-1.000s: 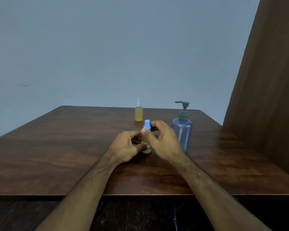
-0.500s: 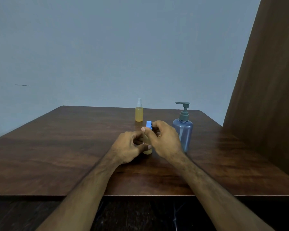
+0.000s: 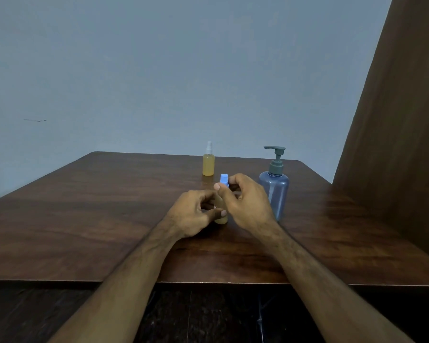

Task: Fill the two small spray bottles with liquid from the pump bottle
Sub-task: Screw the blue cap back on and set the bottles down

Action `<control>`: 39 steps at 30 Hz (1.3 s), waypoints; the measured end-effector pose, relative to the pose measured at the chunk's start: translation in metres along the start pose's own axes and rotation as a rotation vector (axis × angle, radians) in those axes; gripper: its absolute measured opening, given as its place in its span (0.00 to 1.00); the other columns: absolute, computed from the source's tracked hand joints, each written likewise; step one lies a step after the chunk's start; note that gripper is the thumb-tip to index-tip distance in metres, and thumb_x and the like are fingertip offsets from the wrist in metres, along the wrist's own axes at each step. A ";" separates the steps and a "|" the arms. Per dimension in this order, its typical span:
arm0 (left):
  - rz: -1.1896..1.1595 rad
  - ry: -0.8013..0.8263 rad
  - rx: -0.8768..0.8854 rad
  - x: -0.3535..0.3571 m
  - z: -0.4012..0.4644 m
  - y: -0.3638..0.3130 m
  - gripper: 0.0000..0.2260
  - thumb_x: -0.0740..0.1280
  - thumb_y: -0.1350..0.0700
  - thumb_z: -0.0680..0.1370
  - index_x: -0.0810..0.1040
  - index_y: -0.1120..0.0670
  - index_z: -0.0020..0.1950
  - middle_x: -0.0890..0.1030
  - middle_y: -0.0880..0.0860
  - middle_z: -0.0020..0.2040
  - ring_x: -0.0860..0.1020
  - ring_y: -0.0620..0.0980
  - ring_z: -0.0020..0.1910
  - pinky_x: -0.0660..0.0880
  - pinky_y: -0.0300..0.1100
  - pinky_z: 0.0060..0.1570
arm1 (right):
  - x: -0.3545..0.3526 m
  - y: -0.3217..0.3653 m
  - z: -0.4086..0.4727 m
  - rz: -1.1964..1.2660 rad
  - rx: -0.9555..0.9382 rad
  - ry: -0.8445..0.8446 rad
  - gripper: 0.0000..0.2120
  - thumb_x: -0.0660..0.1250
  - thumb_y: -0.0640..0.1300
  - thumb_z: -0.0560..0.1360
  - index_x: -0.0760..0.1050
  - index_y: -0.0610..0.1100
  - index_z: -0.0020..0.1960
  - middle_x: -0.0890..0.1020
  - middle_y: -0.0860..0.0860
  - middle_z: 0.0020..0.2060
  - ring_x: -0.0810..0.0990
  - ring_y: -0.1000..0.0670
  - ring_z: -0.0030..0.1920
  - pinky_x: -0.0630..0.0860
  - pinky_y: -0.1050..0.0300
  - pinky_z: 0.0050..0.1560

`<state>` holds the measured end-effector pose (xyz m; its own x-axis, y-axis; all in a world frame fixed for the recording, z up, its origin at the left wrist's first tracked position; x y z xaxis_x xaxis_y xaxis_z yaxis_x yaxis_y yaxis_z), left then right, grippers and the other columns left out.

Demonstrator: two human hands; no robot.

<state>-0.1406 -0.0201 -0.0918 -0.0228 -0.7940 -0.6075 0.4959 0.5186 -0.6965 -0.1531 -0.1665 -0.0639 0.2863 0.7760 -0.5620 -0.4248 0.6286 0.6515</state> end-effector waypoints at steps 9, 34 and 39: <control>-0.008 0.021 -0.024 0.001 -0.003 0.000 0.13 0.74 0.52 0.77 0.82 0.49 0.61 0.85 0.43 0.57 0.81 0.37 0.58 0.76 0.40 0.64 | -0.005 0.002 -0.001 0.009 0.038 -0.036 0.11 0.72 0.59 0.77 0.78 0.52 0.50 0.82 0.58 0.46 0.81 0.59 0.47 0.77 0.64 0.45; -0.007 -0.255 -0.086 -0.006 -0.011 -0.008 0.22 0.78 0.54 0.69 0.80 0.47 0.62 0.84 0.40 0.48 0.83 0.37 0.46 0.79 0.33 0.51 | -0.069 -0.057 -0.027 -0.151 0.357 -0.056 0.41 0.78 0.63 0.69 0.67 0.48 0.75 0.79 0.50 0.70 0.80 0.45 0.66 0.76 0.48 0.64; 0.129 -0.288 -0.137 -0.017 -0.001 0.000 0.16 0.79 0.48 0.70 0.83 0.48 0.56 0.84 0.45 0.49 0.83 0.42 0.44 0.79 0.39 0.48 | -0.056 -0.060 -0.007 -0.165 0.368 0.005 0.40 0.77 0.61 0.71 0.67 0.46 0.75 0.79 0.48 0.69 0.79 0.44 0.66 0.76 0.46 0.65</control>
<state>-0.1411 -0.0068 -0.0816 0.2881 -0.7657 -0.5750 0.3572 0.6431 -0.6774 -0.1497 -0.2485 -0.0752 0.3208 0.6631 -0.6763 -0.0374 0.7223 0.6905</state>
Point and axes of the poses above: each hand's wrist, its own z-axis towards the middle knuckle, its own x-axis out of the palm, y = z × x, the point moved 5 cm from there along z, towards the middle knuckle
